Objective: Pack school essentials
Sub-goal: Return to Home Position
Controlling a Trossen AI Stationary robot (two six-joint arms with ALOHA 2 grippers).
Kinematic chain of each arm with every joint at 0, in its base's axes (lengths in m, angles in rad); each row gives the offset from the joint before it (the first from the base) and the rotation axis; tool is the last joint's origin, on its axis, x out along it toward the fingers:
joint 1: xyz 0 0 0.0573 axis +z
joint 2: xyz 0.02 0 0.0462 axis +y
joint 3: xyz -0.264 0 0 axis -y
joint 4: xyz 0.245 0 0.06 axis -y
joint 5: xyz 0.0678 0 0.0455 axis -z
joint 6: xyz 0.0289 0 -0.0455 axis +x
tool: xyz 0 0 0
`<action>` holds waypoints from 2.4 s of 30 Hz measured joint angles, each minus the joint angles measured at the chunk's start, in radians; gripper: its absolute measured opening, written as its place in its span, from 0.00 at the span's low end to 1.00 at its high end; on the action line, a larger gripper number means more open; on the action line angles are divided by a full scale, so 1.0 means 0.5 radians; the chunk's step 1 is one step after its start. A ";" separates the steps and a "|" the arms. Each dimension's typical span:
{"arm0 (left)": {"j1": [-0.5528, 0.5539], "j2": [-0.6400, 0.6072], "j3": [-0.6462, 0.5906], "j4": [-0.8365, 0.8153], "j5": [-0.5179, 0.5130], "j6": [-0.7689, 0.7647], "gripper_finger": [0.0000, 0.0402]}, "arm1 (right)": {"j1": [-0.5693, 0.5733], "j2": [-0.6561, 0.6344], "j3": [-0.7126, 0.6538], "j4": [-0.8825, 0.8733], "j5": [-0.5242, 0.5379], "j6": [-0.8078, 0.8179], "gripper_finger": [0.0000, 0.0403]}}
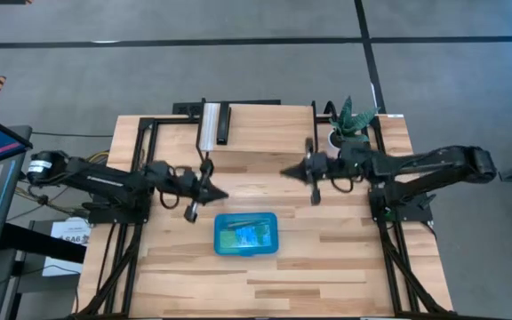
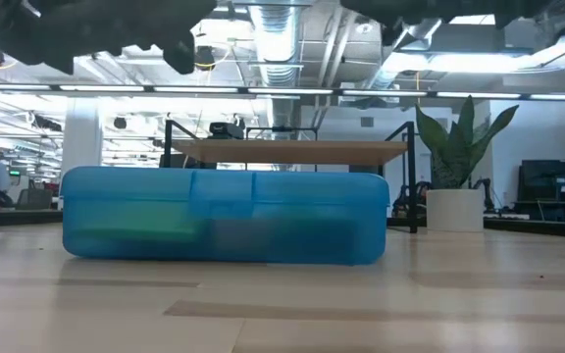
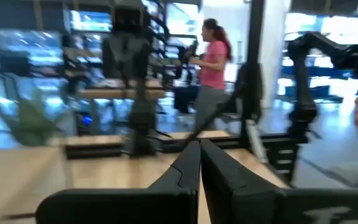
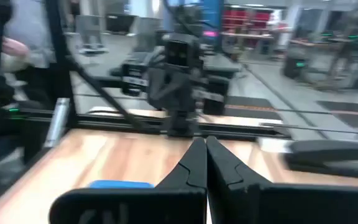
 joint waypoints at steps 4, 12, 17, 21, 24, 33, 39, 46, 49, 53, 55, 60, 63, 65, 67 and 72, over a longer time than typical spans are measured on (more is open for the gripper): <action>0.206 -0.297 -0.001 -0.317 0.011 0.116 0.00 | -0.192 -0.100 0.000 -0.121 -0.006 -0.002 0.02; 0.392 -0.760 -0.004 -0.832 -0.065 0.239 0.00 | -0.368 -0.278 0.000 -0.233 -0.060 0.008 0.02; 0.394 -0.925 -0.005 -1.012 -0.208 0.289 0.00 | -0.470 -0.382 0.000 -0.224 -0.057 0.082 0.02; 0.394 -0.969 -0.054 -1.021 -0.236 0.336 0.00 | -0.552 -0.393 0.000 -0.224 -0.001 0.119 0.02; 0.394 -0.981 -0.059 -1.023 -0.260 0.391 0.00 | -0.612 -0.374 0.000 -0.216 0.058 0.138 0.02; 0.502 -0.981 -0.053 -0.956 -0.294 0.501 0.00 | -0.716 -0.185 0.000 0.138 0.067 0.200 0.02; 0.578 -1.060 -0.050 -1.004 -0.197 0.452 0.00 | -0.716 -0.204 0.001 0.156 0.063 0.143 0.02; 0.585 -1.442 -0.116 -1.170 -0.162 0.347 0.00 | -0.694 -0.360 0.001 -0.058 0.058 0.184 0.02; 0.581 -1.626 -0.190 -1.185 -0.162 0.261 0.00 | -0.637 -0.425 0.001 -0.186 0.057 0.189 0.02; 0.581 -1.834 -0.305 -1.197 -0.149 0.137 0.00 | -0.500 -0.498 -0.044 -0.265 0.063 0.189 0.02; 0.581 -1.915 -0.342 -1.203 -0.138 0.116 0.00 | -0.418 -0.534 -0.109 -0.267 0.114 0.183 0.02; 0.581 -2.044 -0.359 -1.254 -0.030 0.092 0.00 | -0.255 -0.679 -0.328 -0.243 0.315 0.141 0.02; 0.581 -2.084 -0.359 -1.314 -0.042 0.084 0.00 | -0.218 -0.803 -0.450 -0.210 0.350 0.137 0.02; 0.581 -2.090 -0.359 -1.349 -0.109 0.085 0.00 | -0.205 -0.900 -0.525 -0.160 0.360 0.136 0.02; 0.581 -2.090 -0.359 -1.401 -0.168 0.088 0.00 | -0.196 -0.997 -0.600 -0.145 0.361 0.135 0.02; 0.581 -2.089 -0.359 -1.518 -0.180 0.033 0.00 | -0.205 -1.284 -0.813 -0.116 0.362 0.165 0.02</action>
